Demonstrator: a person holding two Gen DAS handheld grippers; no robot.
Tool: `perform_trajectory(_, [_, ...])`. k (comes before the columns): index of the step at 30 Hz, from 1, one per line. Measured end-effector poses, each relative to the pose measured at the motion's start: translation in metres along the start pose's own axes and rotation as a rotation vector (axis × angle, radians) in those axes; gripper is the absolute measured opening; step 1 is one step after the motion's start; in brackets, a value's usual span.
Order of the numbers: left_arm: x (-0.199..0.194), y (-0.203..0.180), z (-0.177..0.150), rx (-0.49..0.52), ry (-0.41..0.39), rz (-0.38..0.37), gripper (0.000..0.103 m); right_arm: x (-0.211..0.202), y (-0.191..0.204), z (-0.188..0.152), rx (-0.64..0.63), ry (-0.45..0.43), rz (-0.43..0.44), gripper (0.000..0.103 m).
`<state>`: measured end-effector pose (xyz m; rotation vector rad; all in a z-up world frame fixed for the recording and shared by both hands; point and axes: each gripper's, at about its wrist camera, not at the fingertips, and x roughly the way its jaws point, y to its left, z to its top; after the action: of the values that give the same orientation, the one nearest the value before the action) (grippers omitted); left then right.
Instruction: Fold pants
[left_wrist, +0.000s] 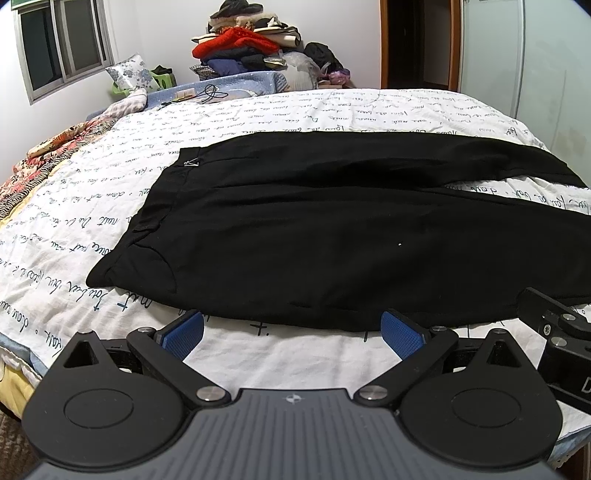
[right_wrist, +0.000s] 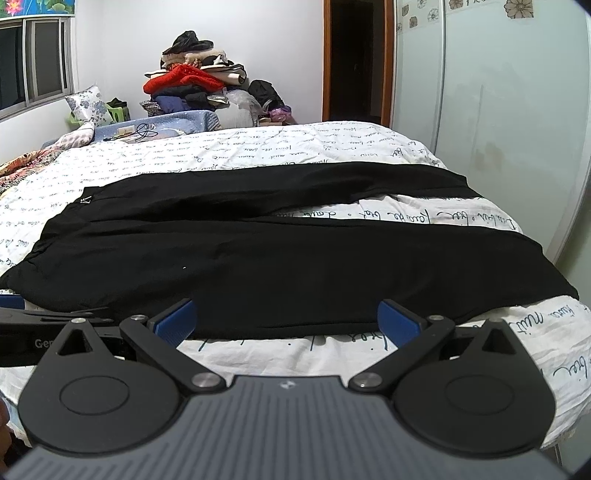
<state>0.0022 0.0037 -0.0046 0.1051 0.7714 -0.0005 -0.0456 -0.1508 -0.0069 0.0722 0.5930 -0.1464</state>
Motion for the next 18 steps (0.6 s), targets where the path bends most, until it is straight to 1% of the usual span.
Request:
perform_trajectory(12, [0.001,0.0,0.001,0.004,0.004,0.006,0.103,0.001,0.001,0.001,-0.003,-0.008,0.027,0.103])
perform_trajectory(15, [0.002,0.004,0.006,0.001,0.003,0.007,0.103,0.002,0.004,0.004,-0.022,-0.019,0.037,0.103])
perform_trajectory(18, [0.003,0.013,0.016,0.001,-0.018,0.017,0.103,0.006,0.007,0.015,-0.052,-0.032,0.044,0.103])
